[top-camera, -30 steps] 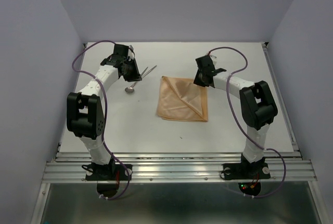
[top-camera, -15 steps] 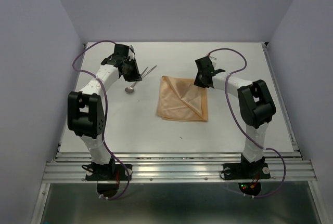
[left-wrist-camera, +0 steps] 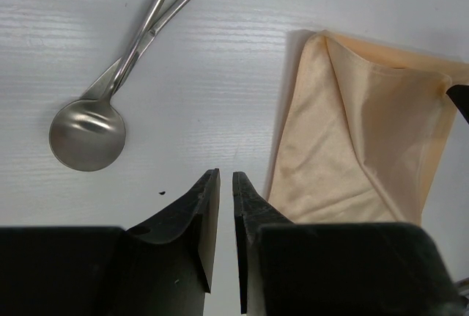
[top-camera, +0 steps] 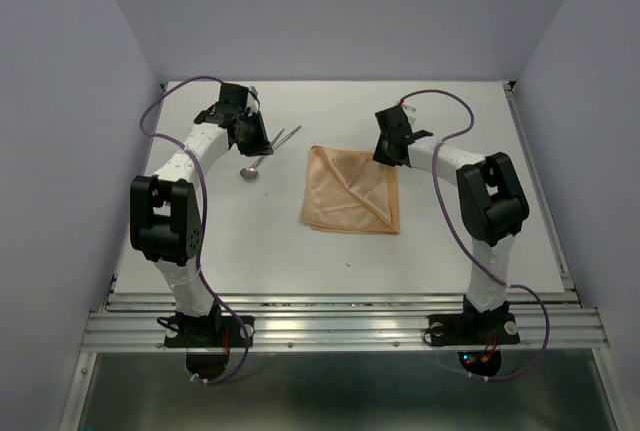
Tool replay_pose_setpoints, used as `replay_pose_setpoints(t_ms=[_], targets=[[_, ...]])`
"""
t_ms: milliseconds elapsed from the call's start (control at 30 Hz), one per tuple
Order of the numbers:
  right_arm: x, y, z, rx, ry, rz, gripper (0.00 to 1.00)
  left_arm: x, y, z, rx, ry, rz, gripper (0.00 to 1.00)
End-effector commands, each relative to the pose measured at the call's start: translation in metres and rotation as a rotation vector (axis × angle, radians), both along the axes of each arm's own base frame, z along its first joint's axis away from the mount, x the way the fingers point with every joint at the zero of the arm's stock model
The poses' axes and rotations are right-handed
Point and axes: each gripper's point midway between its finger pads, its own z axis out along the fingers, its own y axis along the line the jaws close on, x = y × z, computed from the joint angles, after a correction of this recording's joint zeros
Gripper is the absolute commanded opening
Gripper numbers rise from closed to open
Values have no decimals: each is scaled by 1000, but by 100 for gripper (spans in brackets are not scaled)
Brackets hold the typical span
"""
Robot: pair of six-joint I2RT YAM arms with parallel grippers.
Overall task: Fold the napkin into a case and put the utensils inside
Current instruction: Fold the top corner of the square-folded napkin at the center of the board.
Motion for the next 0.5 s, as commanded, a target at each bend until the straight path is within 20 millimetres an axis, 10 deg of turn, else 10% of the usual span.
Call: replay_pose_setpoints(t_ms=[0,467], targets=[[22,-2,17,-14,-74,-16,1,7,-4,22,-14,-53,-27,25],[25,-13,18,-47,-84,-38,1,6,-8,22,-14,-49,-38,25]])
